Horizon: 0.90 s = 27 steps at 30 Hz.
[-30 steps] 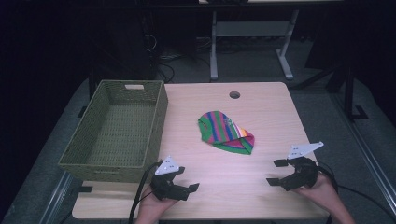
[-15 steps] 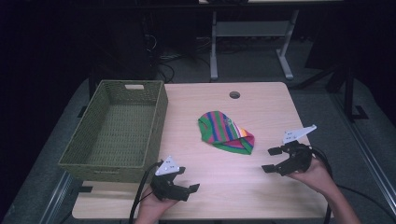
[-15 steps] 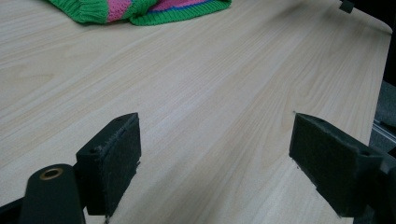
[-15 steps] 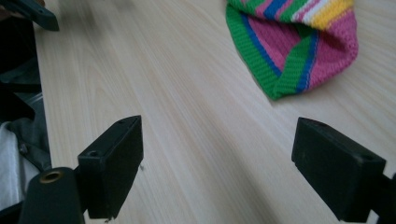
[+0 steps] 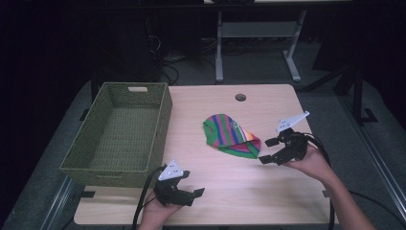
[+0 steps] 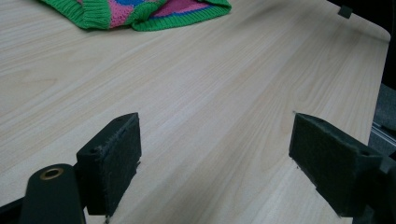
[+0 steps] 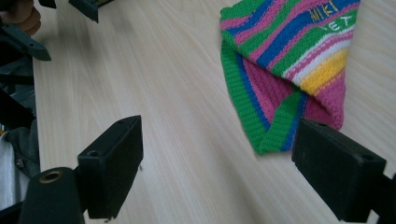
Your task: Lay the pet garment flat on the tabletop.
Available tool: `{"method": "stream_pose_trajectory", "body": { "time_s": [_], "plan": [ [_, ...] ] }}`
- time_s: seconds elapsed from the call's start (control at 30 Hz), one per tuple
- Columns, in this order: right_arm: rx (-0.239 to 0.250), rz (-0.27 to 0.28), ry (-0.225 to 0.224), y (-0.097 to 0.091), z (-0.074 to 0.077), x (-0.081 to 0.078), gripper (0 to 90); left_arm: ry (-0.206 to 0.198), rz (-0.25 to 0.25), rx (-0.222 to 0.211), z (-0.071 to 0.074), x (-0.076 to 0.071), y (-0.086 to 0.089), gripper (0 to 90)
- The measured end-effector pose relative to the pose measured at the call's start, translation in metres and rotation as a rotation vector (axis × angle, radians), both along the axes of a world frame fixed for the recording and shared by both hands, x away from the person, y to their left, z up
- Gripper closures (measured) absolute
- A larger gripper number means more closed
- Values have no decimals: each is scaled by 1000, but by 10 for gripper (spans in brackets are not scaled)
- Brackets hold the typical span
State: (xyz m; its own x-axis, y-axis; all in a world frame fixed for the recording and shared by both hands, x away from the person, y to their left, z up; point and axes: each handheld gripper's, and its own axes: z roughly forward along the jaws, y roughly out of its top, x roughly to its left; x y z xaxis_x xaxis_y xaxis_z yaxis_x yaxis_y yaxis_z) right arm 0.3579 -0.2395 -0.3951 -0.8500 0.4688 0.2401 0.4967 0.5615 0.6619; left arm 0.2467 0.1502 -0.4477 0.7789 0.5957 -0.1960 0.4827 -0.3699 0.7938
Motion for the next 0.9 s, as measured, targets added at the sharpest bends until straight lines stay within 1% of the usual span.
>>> {"method": "stream_pose_trajectory", "body": {
  "time_s": [0.03,0.07,0.17,0.23,0.27,0.4,0.43,0.47,0.5,0.53,0.57,0.67,0.7,0.73,0.77,0.8,0.83,0.9],
  "plan": [
    [-7,4,1,4,2,6,161,0,-1,0,0,0,0,165],
    [-7,4,1,4,2,6,161,0,-2,1,0,0,0,165],
    [-12,8,-1,12,5,14,164,3,0,-3,0,0,0,165],
    [-23,17,2,20,6,23,168,3,-1,-3,0,0,1,165],
    [-23,17,2,20,6,23,168,2,-1,-2,0,0,1,165],
    [-46,20,10,29,3,35,170,-3,-2,-5,1,0,1,165],
    [-56,24,15,33,3,39,170,-2,-4,-5,1,0,0,165],
    [-56,24,15,33,3,39,170,-1,-5,-5,1,0,0,165],
    [-67,24,17,37,5,43,170,-1,-5,-6,1,0,0,165],
    [-67,24,17,37,5,43,170,-1,-7,-5,1,0,-1,165],
    [-71,22,15,40,7,47,171,0,-7,-7,1,0,-1,165],
    [-67,19,19,42,8,52,172,4,-9,-3,0,0,-1,165],
    [-67,18,21,45,8,58,172,6,-10,-1,0,0,-1,165],
    [-67,18,21,45,8,58,172,4,-10,3,0,0,-1,165],
    [-69,16,31,48,8,63,172,0,-9,1,1,0,-1,165],
    [-69,16,31,48,8,63,172,-1,-8,-3,1,0,-1,165],
    [-65,14,37,51,6,68,173,-2,-7,-4,1,-1,-1,165],
    [-65,13,38,53,5,70,174,-3,-12,1,1,0,0,165]
  ]
}}
